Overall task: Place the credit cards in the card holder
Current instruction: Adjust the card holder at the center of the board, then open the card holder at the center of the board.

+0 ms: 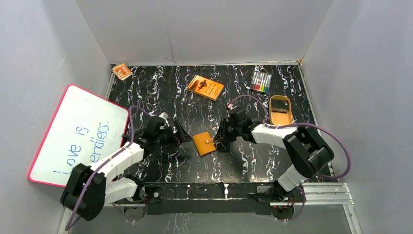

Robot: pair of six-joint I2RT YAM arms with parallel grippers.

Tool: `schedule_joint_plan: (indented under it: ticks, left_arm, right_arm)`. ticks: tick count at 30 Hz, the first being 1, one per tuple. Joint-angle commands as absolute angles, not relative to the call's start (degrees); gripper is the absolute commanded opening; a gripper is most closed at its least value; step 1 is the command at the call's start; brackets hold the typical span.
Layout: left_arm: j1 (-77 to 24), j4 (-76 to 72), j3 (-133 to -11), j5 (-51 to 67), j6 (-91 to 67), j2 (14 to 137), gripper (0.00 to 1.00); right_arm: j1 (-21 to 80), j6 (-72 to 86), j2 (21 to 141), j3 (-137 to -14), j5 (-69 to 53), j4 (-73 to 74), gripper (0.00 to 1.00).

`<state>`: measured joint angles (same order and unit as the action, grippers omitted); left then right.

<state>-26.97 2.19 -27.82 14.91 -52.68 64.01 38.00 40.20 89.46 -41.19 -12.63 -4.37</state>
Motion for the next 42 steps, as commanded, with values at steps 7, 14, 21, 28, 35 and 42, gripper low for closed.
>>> schedule_joint_plan:
  ticks: [7,14,21,28,35,42]
  left_arm:
    - [-27.18,9.85,-37.26,11.7,-47.12,70.39,0.98]
    - [-27.16,10.21,-40.45,7.87,-45.21,69.89,0.96]
    - [-27.18,6.76,-40.52,18.43,-40.58,75.02,0.91]
    - [-27.28,2.25,-37.62,22.87,-41.85,78.5,0.85]
    - [-28.49,0.92,-39.37,22.35,-41.94,80.53,0.85]
    - [-29.32,-2.15,-35.89,22.6,-43.68,79.96,0.84]
  right_arm:
    - [40.47,43.82,90.18,-38.7,-13.37,-10.84,0.35]
    - [43.09,46.97,89.06,-35.5,-10.51,-13.43,0.33]
    - [46.4,49.42,86.99,-32.97,-7.33,-14.29,0.32]
    - [46.8,47.93,83.05,-34.1,-4.04,-8.41,0.37]
    - [46.1,44.19,82.95,-38.18,-0.8,-3.27,0.41]
    - [43.17,44.24,90.01,-43.84,-5.28,-4.46,0.41]
